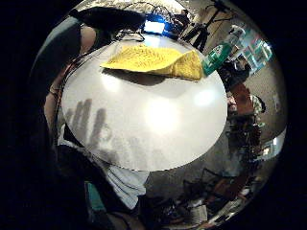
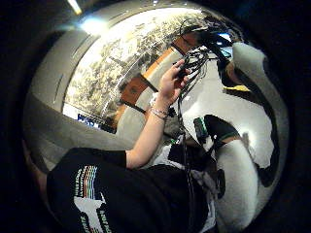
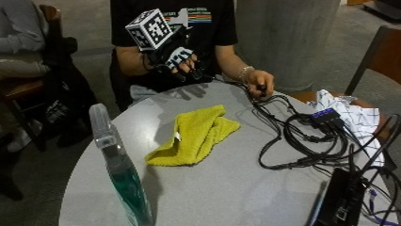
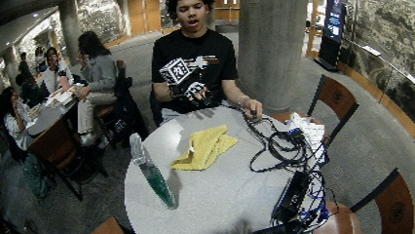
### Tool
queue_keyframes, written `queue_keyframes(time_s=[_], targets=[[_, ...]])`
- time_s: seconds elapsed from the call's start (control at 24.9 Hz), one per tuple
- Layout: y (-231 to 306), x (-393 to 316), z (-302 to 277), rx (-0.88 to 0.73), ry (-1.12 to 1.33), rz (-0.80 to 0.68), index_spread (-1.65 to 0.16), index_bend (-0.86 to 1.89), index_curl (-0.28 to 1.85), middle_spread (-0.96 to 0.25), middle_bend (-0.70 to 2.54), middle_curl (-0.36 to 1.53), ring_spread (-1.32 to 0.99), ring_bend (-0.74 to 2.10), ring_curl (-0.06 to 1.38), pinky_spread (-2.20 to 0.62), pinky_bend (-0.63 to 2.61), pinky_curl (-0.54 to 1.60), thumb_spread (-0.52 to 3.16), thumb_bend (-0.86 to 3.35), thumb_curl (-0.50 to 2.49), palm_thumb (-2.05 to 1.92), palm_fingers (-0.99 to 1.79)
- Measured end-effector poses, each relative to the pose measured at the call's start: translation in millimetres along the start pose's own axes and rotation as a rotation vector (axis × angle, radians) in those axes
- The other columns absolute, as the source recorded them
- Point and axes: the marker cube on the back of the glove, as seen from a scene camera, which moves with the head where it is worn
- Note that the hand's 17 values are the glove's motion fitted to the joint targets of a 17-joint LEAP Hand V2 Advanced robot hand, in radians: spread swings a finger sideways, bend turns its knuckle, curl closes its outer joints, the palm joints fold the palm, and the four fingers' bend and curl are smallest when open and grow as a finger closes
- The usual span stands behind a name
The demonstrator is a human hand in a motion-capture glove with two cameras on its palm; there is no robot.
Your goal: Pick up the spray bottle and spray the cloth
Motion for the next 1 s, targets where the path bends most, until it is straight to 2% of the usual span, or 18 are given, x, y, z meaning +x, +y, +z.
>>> queue_keyframes(time_s=[0.4, 1.0], targets=[[3, -2, 0, -0.005, 0.006, 0.043, -0.22, 0.34, 0.27, -0.01, 0.37, 0.22, -0.02, 0.24, 0.18, 0.22, 0.18, 0.16, 0.77, 0.39, 0.2, 0.69, 0.77], [5, 7, -3, -0.022, 0.012, 0.07, -0.25, 0.28, 0.34, -0.01, 0.33, 0.3, -0.02, 0.2, 0.23, 0.26, 0.15, 0.19, 0.99, 0.28, 0.28, 0.75, 0.77]])
